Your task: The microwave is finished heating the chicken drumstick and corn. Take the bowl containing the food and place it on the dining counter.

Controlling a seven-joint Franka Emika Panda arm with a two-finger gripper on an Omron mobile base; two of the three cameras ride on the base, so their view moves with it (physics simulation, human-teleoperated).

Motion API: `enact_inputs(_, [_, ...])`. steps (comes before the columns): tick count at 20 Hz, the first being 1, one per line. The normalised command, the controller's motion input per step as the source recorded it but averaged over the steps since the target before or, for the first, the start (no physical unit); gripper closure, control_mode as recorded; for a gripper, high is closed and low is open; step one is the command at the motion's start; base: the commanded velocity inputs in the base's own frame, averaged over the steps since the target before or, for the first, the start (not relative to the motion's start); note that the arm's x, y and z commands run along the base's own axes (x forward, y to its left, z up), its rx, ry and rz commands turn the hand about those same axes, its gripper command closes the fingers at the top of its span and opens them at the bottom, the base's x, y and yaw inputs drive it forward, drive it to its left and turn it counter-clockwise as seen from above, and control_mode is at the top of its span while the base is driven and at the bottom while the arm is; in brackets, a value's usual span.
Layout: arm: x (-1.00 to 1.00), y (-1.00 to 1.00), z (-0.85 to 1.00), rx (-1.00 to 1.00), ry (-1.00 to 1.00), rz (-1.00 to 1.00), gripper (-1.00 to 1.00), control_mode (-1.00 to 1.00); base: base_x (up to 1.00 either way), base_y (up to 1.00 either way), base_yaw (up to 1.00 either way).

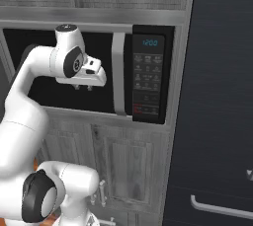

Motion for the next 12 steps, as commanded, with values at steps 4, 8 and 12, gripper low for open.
enact_inputs(4, [-0.13, 0.0, 0.0, 0.0, -0.02, 0.0, -1.0, -1.0, 0.0, 0.0, 0.0])
enact_inputs(8, [-0.25, 0.0, 0.0, 0.0, -0.07, 0.0, -1.0, -1.0, 0.0, 0.0, 0.0])
enact_inputs(12, [-0.11, 0.0, -0.05, 0.0, -0.09, 0.0, -1.0, -1.0, 0.0, 0.0, 0.0])
